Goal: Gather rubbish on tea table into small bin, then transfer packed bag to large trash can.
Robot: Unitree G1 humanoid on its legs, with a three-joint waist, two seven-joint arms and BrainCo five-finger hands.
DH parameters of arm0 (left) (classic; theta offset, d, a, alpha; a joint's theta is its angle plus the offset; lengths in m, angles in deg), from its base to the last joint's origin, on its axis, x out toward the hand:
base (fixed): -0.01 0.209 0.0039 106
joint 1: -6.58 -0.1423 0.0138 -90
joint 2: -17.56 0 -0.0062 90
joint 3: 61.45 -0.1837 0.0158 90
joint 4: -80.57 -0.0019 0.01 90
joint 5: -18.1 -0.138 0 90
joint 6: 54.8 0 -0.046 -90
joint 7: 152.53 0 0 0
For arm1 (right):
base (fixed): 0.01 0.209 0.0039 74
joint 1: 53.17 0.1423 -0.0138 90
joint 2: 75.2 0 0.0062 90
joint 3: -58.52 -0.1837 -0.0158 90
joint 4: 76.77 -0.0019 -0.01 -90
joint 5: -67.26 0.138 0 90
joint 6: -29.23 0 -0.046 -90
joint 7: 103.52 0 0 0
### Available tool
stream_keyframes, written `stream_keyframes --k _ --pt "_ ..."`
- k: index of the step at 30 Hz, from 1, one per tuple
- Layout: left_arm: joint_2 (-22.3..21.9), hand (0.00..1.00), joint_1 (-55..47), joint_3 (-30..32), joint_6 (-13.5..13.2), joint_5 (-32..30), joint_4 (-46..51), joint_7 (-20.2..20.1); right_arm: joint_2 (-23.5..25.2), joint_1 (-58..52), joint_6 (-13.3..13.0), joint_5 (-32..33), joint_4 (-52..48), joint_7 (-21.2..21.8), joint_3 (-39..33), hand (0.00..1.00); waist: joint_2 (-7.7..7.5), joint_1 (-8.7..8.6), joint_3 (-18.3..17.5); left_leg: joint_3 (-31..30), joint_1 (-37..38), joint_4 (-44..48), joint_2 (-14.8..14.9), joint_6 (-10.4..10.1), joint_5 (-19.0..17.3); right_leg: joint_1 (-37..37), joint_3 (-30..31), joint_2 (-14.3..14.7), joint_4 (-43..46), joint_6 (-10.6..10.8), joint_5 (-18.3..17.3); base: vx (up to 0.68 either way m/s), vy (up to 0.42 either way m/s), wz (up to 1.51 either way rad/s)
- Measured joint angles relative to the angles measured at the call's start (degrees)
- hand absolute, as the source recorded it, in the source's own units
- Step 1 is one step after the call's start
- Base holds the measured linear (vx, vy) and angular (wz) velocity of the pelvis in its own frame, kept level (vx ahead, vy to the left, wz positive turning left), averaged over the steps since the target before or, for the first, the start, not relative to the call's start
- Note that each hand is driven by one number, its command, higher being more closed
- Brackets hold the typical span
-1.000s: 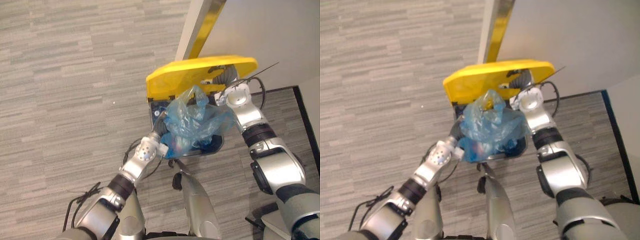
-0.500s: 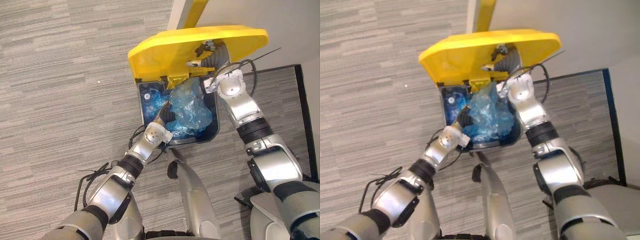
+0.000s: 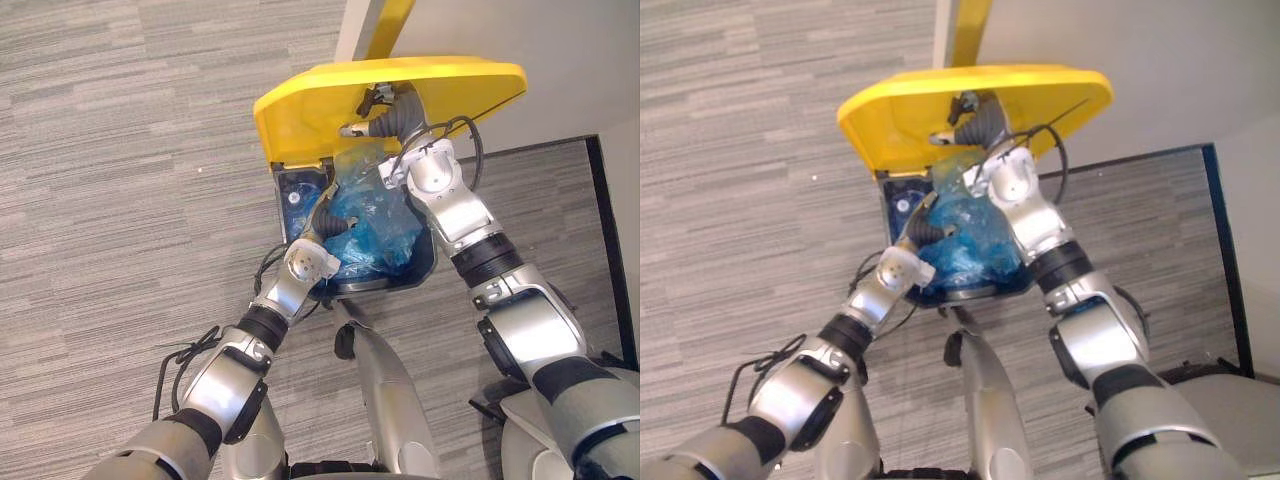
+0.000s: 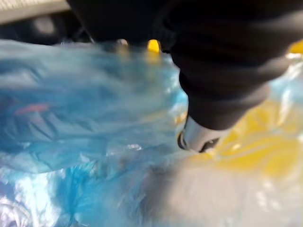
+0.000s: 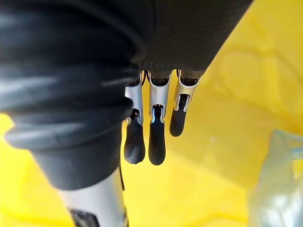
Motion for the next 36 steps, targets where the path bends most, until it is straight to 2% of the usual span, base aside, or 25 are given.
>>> stream_keyframes --k 4,9,14,17,20,22,27,28,29,30,31,32,33,34,35,36 --pt "0.76 0.0 -2.3 -0.16 -0.26 0.3 4.04 0.01 0.0 -2.26 -0.31 -0.34 0.2 0.28 -0.03 0.0 -0.37 0.46 -0.18 -0.14 1.71 -2.07 -0.8 0.28 1.11 1.24 -0.43 -0.65 -0.26 -0.08 -0.15 0.04 -0.035 0.12" --pt "4.8 0.0 -10.35 0.68 -1.87 3.5 12.29 -0.14 -0.12 -7.83 -0.56 -2.67 2.59 0.91 -0.83 0.0 -0.55 0.73 -0.37 -0.35 5.77 -5.56 -2.04 1.5 2.56 4.81 -1.06 -1.62 -1.23 0.38 -0.51 0.04 -0.019 0.16" --pt "9.18 0.0 -24.25 7.69 -3.13 7.37 19.08 -0.98 -0.58 -17.39 -0.33 -5.08 4.94 1.67 -6.29 0.0 -0.75 1.79 -1.23 -0.63 9.67 -9.46 -3.45 3.32 3.74 8.08 -1.49 -2.56 -2.41 0.56 -0.63 0.06 -0.019 0.14" --pt "10.59 0.0 -31.14 11.84 -3.27 9.07 19.59 -2.14 -0.6 -22.08 -0.3 -7.04 5.52 2.15 -8.86 0.0 -0.54 2.15 -1.43 -1.72 11.36 -9.55 -3.77 3.59 3.83 10.28 -2.0 -2.68 -2.55 0.87 -0.92 0.05 -0.003 0.11" --pt "10.51 0.0 -38.69 14.97 -3.64 10.28 16.9 -4.2 -0.28 -28.81 -0.3 -7.58 5.87 2.68 -11.71 0.0 -0.39 2.8 -2.45 -1.84 14.58 -9.73 -4.2 3.73 3.6 13.74 -2.3 -3.31 -2.45 1.32 -1.56 0.01 0.027 0.14" --pt "9.91 0.0 -41.04 17.19 -3.74 10.25 10.86 -5.05 1.99 -33.3 -0.31 -7.88 5.9 2.89 -13.75 0.0 -0.45 3.24 -4.06 -1.64 15.25 -9.72 -5.18 3.7 3.52 14.35 -1.88 -4.04 -2.45 1.59 -1.66 -0.02 0.052 0.06" --pt "8.12 0.0 -45.42 22.06 -1.72 10.13 -2.31 -5.0 10.36 -45.83 -0.38 -10.25 5.27 3.63 -14.14 0.0 -0.7 3.42 -4.51 -0.1 18.46 -6.42 -7.87 4.42 2.15 17.97 -0.24 -6.8 -2.39 3.84 -0.66 -0.09 0.082 -0.07" --pt "7.99 0.0 -45.37 22.59 -1.55 9.98 -2.67 -5.05 10.94 -47.19 -0.39 -11.0 4.75 3.67 -14.25 0.0 -0.66 3.43 -4.59 -0.08 18.47 -6.26 -7.93 4.46 2.16 17.99 -0.19 -6.99 -2.31 4.88 -1.43 -0.18 0.054 -0.06" --pt "7.73 0.0 -45.28 22.65 -1.48 9.07 -3.94 -4.96 12.44 -50.12 -0.59 -11.62 4.57 3.77 -14.32 0.0 -0.21 3.15 -4.96 0.21 18.67 -7.38 -6.9 4.77 3.18 16.78 0.07 -7.19 1.16 6.13 -3.78 -0.16 0.01 -0.02" --pt "7.74 0.0 -45.51 22.88 -1.39 8.39 -4.94 -4.99 13.45 -52.18 -0.67 -11.68 4.67 3.77 -14.64 0.0 0.26 2.65 -5.31 0.35 18.64 -8.33 -6.72 4.03 4.31 14.68 1.3 -7.71 9.23 2.75 -4.36 -0.15 -0.013 0.1" --pt "7.74 0.0 -45.53 23.36 -1.12 7.68 -5.61 -4.95 14.65 -55.07 -0.66 -11.95 4.99 3.8 -15.26 0.0 -0.46 1.81 -6.1 0.46 19.11 -9.33 -6.77 3.53 5.37 13.29 2.87 -8.44 21.67 -0.05 -6.95 -0.07 -0.061 0.33" --pt "7.91 0.0 -45.91 23.55 -0.69 7.19 -5.76 -4.89 16.33 -58.73 -0.68 -13.43 5.89 3.84 -17.02 0.0 -0.85 0.9 -6.89 0.43 20.13 -10.21 -7.09 3.28 6.01 14.73 4.28 -8.91 31.82 0.23 -10.51 -0.04 -0.119 0.33" --pt "8.06 0.0 -46.1 23.65 -0.46 6.76 -5.76 -4.85 17.42 -60.94 -0.86 -13.94 7.51 3.84 -18.54 0.0 -1.98 0.52 -7.89 0.63 20.46 -10.25 -7.58 3.23 6.01 16.58 5.71 -8.78 32.31 1.11 -14.64 -0.01 -0.114 0.21" --pt "8.17 0.0 -46.23 23.7 -0.39 6.68 -5.73 -4.88 17.72 -61.58 -0.86 -13.94 8.04 3.8 -19.04 0.0 -2.26 0.49 -8.06 0.72 20.5 -10.27 -7.91 3.15 5.96 17.03 5.86 -8.62 31.17 1.69 -15.34 -0.04 -0.13 -0.32" --pt "4.97 0.0 -45.99 24.66 0.31 6.25 -6.7 -4.87 18.12 -63.2 -0.87 -13.93 13.28 3.64 -22.62 0.0 0.27 0.69 -10.27 1.55 19.19 -8.95 -6.92 4.34 5.69 22.22 3.72 -5.51 17.6 -0.45 -17.35 -0.04 -0.044 -0.52" --pt "3.63 0.0 -46.33 24.76 0.37 6.14 -6.82 -4.91 17.69 -63.74 -0.85 -13.9 14.12 3.55 -23.8 0.0 1.69 0.68 -11.15 3.25 18.49 -8.58 -6.56 5.3 5.54 21.78 2.8 -5.48 18.57 1.86 -18.47 -0.05 0.013 -0.71"
